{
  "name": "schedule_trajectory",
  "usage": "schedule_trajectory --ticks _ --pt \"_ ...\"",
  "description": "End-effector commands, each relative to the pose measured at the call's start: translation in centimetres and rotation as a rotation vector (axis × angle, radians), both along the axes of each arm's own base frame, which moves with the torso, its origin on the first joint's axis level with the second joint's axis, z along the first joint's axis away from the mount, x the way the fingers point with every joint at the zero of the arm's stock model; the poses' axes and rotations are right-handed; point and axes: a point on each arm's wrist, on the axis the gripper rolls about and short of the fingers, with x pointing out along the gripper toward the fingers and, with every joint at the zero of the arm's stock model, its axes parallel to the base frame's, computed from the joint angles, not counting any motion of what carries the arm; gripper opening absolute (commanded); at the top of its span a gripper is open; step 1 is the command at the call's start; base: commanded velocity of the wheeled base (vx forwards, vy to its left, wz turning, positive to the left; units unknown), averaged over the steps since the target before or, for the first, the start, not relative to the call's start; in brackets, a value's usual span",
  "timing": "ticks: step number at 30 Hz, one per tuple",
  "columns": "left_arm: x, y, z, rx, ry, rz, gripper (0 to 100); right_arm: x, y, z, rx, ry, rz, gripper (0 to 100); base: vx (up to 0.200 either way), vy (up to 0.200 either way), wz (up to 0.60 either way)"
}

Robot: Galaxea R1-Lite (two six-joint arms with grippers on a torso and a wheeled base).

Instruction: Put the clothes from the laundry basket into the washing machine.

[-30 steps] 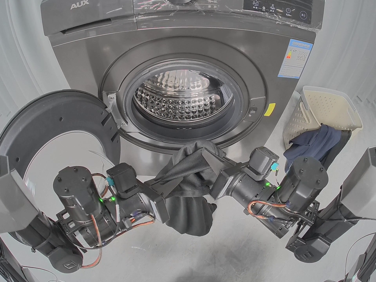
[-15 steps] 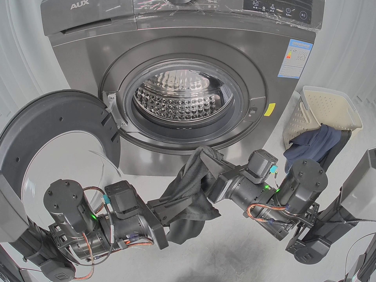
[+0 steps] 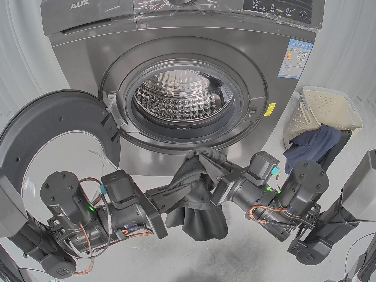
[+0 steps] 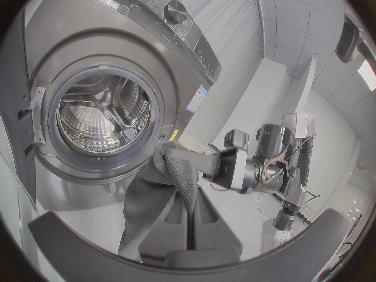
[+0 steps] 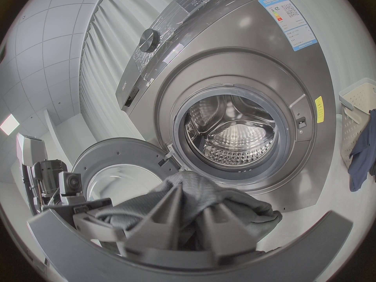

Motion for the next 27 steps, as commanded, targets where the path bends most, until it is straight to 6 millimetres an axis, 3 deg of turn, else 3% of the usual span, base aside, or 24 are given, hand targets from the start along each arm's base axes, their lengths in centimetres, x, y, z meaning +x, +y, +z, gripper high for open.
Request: schedule_trajectory --ticks 1,17,27 --pt "0.6 0.1 0.7 -0.033 -0.035 0.013 0 -0.3 -0.8 -0.2 -0.017 0.014 -0.004 100 0.000 0.000 0.00" --pt "1.0 0.7 2.7 -0.087 -0.093 -0.126 0 -0.8 -6.4 -5.1 -0.216 0.188 -0.112 100 0.000 0.000 0.00" --pt "0.1 1.3 4.3 -0.138 -0.113 -0.183 0 0.9 -7.0 -6.0 -0.226 0.209 -0.148 100 0.000 0.000 0.00"
